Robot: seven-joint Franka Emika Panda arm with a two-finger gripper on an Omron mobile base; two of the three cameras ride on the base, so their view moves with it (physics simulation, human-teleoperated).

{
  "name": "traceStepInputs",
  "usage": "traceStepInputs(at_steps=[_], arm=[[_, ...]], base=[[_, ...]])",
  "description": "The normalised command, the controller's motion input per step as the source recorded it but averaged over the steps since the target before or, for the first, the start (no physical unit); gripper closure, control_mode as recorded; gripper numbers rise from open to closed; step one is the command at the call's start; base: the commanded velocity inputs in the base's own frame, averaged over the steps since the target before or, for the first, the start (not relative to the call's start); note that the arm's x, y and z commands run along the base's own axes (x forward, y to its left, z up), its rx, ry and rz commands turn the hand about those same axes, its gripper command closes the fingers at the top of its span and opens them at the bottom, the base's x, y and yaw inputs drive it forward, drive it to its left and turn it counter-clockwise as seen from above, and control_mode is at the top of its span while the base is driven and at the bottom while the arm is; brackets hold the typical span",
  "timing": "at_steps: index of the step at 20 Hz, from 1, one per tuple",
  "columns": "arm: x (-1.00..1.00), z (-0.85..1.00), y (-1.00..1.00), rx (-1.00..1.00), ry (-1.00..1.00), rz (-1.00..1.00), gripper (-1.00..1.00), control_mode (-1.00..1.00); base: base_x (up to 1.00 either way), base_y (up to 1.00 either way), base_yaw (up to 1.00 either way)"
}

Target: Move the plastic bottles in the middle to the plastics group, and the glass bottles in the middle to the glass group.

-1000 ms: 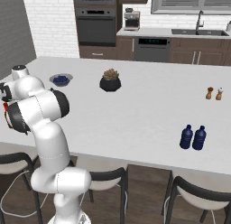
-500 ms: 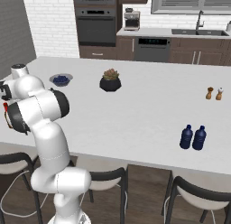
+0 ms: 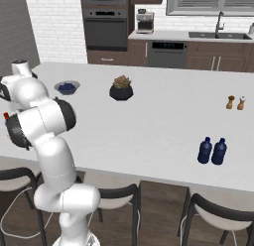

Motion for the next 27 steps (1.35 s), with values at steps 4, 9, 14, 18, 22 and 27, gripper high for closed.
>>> traceStepInputs(at_steps=[4, 9, 14, 18, 22, 27], arm=[[-1.00, -0.01, -0.81, 0.06, -0.01, -0.12, -1.00, -1.00], [-1.00, -0.06, -0.86, 0.08, 0.00, -0.16, -1.00, -1.00], [-0.62, -0.19, -0.76, 0.02, 0.02, -0.10, -1.00, -1.00], [-0.19, -0.19, -0.53, 0.00, 0.11, -0.07, -1.00, -1.00], [-0.08, -0.09, -0.42, 0.00, 0.08, -0.08, -1.00, -1.00], [-0.03, 0.00, -0.22, 0.00, 0.00, -0.04, -1.00, -1.00]], base=[[0.00, 0.00, 0.00], [0.00, 0.00, 0.00], [0.00, 0.00, 0.00], [0.00, 0.00, 0.00], [0.00, 0.00, 0.00], [0.00, 0.00, 0.00]])
